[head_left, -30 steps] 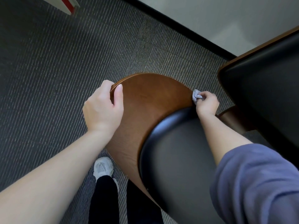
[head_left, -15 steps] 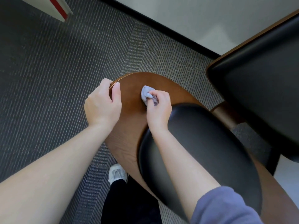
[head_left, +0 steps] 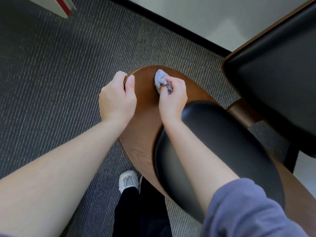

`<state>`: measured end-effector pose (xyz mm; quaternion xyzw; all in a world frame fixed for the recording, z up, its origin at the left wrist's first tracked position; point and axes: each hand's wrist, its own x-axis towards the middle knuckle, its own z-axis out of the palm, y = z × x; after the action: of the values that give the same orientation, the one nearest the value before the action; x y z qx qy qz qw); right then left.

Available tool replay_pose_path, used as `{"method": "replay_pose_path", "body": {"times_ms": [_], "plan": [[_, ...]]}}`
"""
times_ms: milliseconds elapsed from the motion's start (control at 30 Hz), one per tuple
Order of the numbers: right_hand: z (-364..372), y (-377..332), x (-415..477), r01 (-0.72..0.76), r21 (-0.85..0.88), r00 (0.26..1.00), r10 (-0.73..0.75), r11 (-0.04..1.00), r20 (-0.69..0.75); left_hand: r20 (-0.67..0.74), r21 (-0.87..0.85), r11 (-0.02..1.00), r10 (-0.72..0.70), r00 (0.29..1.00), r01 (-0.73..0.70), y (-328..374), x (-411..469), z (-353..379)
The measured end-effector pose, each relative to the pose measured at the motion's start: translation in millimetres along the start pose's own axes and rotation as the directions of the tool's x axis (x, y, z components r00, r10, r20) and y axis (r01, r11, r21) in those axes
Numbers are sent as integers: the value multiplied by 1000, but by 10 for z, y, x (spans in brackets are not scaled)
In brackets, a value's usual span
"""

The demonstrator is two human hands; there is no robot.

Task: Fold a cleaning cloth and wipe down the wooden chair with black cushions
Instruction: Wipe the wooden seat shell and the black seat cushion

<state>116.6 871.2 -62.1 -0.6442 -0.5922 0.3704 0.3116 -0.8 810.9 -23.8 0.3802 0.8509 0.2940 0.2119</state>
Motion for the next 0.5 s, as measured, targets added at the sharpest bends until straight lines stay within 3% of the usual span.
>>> {"method": "replay_pose_path", "body": {"times_ms": [167,500], "plan": [[-30,112,-567,130,21,982,-132,991,132,0,-28,999,21,1000,-21,-29,12,11],[-203,353,-1156,216,-6,938,-206,976,278,6,-71,998,0,1000,0,-27,10,19]]}}
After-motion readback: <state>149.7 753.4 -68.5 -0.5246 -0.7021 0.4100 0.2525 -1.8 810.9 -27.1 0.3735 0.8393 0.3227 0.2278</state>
